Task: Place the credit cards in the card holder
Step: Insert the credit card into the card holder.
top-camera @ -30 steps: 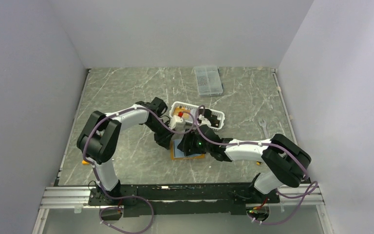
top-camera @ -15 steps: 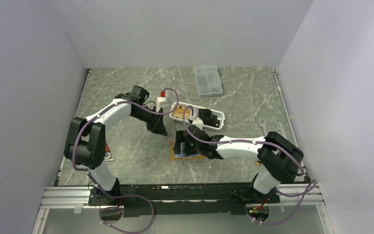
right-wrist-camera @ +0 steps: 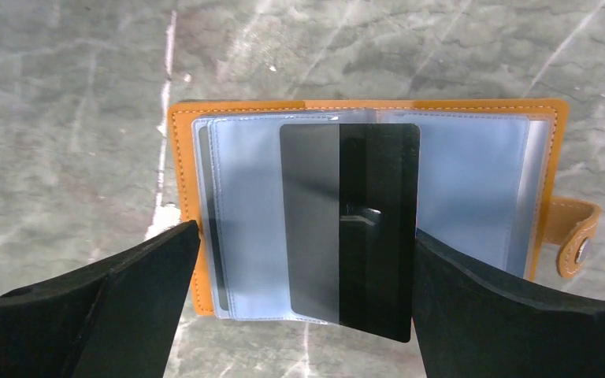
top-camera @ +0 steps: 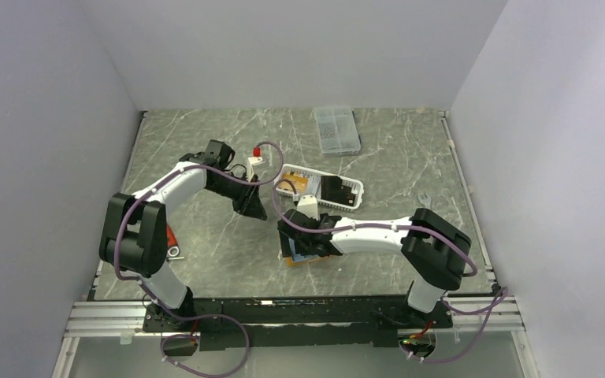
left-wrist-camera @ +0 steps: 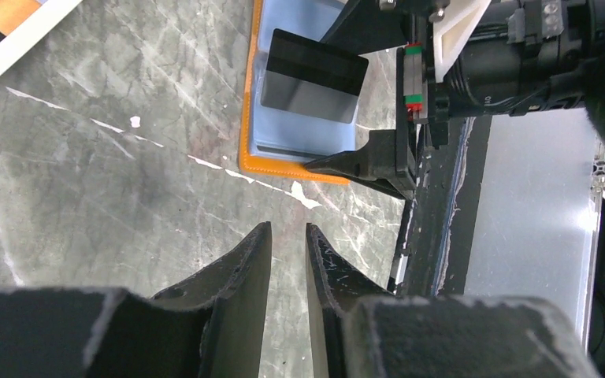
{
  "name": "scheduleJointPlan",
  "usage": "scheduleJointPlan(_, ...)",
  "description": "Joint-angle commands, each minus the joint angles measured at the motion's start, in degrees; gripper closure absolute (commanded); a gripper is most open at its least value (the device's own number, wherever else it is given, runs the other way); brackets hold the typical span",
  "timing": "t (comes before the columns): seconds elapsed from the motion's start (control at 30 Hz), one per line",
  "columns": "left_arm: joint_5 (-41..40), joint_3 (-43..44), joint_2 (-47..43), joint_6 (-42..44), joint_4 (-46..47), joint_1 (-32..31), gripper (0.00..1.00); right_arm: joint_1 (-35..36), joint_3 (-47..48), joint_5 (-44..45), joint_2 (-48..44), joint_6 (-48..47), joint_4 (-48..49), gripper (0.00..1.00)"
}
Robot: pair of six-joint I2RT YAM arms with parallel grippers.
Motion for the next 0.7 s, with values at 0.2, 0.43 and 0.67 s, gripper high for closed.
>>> scheduleJointPlan(0.2,3.3,0.9,-1.9,-0.5,-1.0,2.1,0.72,2.9,4.9,5.3,6.0,-1.4,-16.4,0.0)
scheduleJointPlan(0.43,2.1,-0.5,-4.5,-1.3,-1.0,2.6,0.72,3.6,2.9,6.3,4.7,0.1,-15.6,0.1)
scheduleJointPlan(0.67,1.0,-0.9,-7.0,-2.3,-1.4,2.6,0.73,4.8,3.2,5.6,7.1,-1.0,-16.9,0.02)
